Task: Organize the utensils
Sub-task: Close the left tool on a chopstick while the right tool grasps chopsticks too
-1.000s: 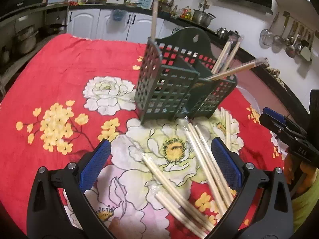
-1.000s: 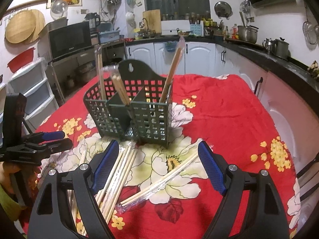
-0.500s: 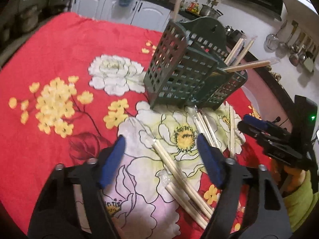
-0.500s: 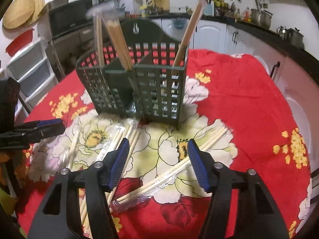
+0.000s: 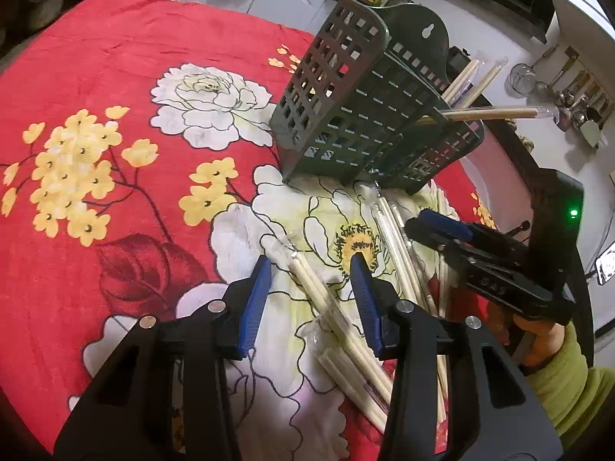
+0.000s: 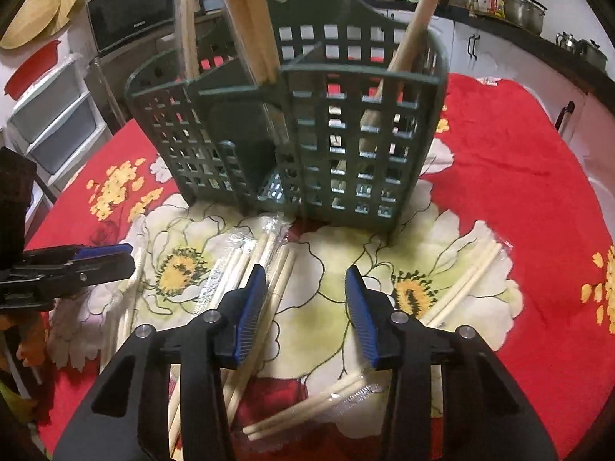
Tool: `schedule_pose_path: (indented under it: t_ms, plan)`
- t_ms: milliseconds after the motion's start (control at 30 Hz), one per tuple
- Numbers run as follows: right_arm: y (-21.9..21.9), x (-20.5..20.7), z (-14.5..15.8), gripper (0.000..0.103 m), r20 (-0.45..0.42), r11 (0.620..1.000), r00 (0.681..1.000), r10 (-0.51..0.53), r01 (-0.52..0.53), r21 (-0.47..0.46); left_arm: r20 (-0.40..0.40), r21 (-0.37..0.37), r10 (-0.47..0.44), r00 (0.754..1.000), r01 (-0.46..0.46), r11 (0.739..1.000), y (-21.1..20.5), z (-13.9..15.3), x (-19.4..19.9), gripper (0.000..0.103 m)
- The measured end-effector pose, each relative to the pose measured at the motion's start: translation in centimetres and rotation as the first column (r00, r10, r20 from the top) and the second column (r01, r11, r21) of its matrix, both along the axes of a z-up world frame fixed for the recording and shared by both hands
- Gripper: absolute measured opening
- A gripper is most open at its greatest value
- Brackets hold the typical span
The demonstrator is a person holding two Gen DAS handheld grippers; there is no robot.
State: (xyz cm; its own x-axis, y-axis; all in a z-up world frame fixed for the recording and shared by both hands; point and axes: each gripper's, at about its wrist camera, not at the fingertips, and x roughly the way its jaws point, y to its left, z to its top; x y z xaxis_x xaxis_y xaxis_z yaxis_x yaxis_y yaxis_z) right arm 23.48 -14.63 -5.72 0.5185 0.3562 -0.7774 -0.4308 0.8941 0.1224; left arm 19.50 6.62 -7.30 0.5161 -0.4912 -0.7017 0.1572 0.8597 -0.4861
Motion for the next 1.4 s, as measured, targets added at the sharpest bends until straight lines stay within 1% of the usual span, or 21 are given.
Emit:
schedule_pose_path:
  t_ms: [133,300,367,500,567,767,833,900,1033,1133,1200,1233,1300,1400]
  plan:
    - [-0.1,0.6,-0.3,0.041,-0.021,1.0,1.0,-0.014,0.015,0.024,-0.012,0.011,-0.025,1.0,0.025,1.0,-0.3,-0.1,0.9,0.033]
    - [0.0,1.0,-0.4,0.041,-0.034,0.999,0.999,-0.023,0.024,0.037,-0.017,0.047,-0.046,0.999,0.047,0.998,-0.9,-0.4,1.1,0.017]
    - [0.1,1.2,-0.4,0.041,-0.038,0.999,0.999,-0.023,0.025,0.039,-0.01,0.061,-0.047,0.999,0.048,0.997,-0.9,-0.5,1.1,0.014]
    - [0.5,1.7,-0.5,0.042,-0.043,0.999,0.999,-0.032,0.034,0.033,-0.009,0.058,-0.046,0.999,0.046,0.997,-0.7,-0.7,1.1,0.01]
    - [0.7,1.7,-0.7,0.04,-0.038,0.999,0.999,-0.034,0.035,0.018,-0.007,0.061,-0.047,0.999,0.047,0.997,-0.7,-0.8,1.2,0.01]
    - [0.3,1.1,-0.7,0.028,-0.03,0.998,0.998,-0.053,0.052,-0.034,-0.004,0.063,-0.048,0.999,0.048,0.997,-0.7,-0.7,1.2,0.01]
    - [-0.5,0.9,-0.7,0.026,-0.044,0.998,0.997,-0.063,0.062,-0.023,-0.006,0.066,-0.05,0.999,0.05,0.997,-0.7,-0.6,1.3,0.01]
    - [-1.2,1.0,-0.7,0.025,-0.069,0.998,0.995,-0.067,0.067,-0.001,-0.01,0.064,-0.05,0.999,0.05,0.997,-0.7,-0.6,1.5,0.009]
    - [-2.4,1.8,-0.7,0.025,-0.126,0.995,0.989,-0.075,0.083,0.059,-0.014,0.062,-0.052,0.999,0.053,0.997,-0.7,-0.5,1.9,0.009]
    - [-3.2,2.8,-0.8,0.022,-0.167,0.988,0.982,-0.087,0.107,0.111,-0.015,0.053,-0.052,0.999,0.053,0.997,-0.6,-0.4,2.2,0.008]
    - [-3.3,3.3,-0.7,0.022,-0.185,0.985,0.978,-0.093,0.118,0.127,-0.015,0.049,-0.05,0.999,0.051,0.998,-0.5,-0.3,2.4,0.008]
    - [-3.2,3.4,-0.7,0.022,-0.183,0.985,0.979,-0.094,0.118,0.124,-0.015,0.05,-0.05,0.999,0.051,0.997,-0.6,-0.3,2.5,0.008]
    - [-3.0,3.4,-0.5,0.015,-0.158,0.99,0.983,-0.092,0.108,0.095,-0.012,0.052,-0.051,0.999,0.051,0.997,-0.7,-0.2,2.6,0.007]
    - [-2.4,3.2,-0.2,0.01,-0.134,0.993,0.988,-0.079,0.09,0.075,0.001,0.05,-0.048,0.999,0.048,0.998,-0.9,0.3,2.8,0.007]
